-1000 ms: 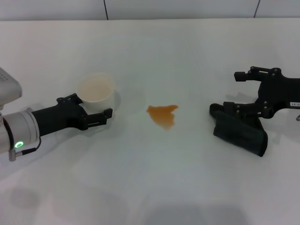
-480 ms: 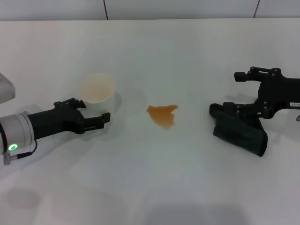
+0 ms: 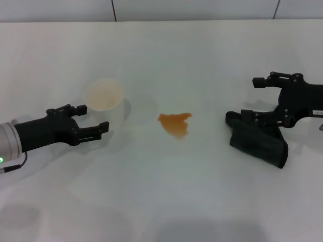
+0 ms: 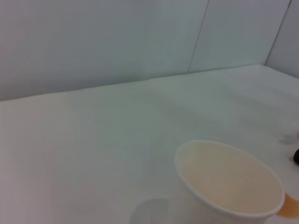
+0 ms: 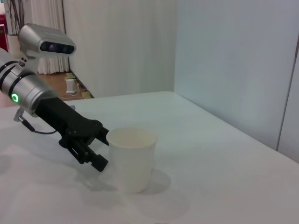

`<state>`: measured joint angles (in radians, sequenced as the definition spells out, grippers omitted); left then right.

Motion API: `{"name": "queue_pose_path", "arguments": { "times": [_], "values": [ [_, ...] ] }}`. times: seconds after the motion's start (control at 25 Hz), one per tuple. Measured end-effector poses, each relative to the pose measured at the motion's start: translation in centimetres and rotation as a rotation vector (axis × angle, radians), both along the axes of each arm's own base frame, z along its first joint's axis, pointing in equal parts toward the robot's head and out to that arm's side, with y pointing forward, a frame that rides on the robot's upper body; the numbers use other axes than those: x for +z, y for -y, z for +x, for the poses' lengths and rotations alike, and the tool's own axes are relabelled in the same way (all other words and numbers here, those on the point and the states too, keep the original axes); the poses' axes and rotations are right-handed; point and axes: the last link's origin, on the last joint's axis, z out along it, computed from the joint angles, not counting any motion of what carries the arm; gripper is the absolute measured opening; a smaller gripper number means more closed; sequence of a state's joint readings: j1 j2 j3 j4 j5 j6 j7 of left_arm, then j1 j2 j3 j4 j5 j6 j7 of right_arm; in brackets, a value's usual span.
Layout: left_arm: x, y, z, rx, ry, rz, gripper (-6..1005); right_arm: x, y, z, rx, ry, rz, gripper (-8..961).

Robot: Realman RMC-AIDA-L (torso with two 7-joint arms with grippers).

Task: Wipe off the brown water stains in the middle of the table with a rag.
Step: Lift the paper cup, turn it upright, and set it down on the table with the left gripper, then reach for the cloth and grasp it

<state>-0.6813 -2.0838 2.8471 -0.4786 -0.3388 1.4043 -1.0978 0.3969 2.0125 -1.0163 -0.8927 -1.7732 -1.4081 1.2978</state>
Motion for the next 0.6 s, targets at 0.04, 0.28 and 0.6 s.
{"name": "queue_pose_path", "arguments": {
  "times": [0.04, 0.28, 0.6],
  "values": [
    [0.1, 0.0, 0.0, -0.009, -0.003, 0.008, 894, 0.0, 0.0, 0.0, -0.001, 0.0, 0.0, 866],
    [0.9, 0.5, -0.2, -0.139, -0.029, 0.121, 894, 0.0, 0.0, 0.0, -0.002, -0.002, -0.001, 866],
    [1.2, 1.8, -0.1, -0.211, 0.005, 0.154, 894, 0.0, 0.0, 0.0, -0.002, -0.002, 0.001, 866]
  ]
}}
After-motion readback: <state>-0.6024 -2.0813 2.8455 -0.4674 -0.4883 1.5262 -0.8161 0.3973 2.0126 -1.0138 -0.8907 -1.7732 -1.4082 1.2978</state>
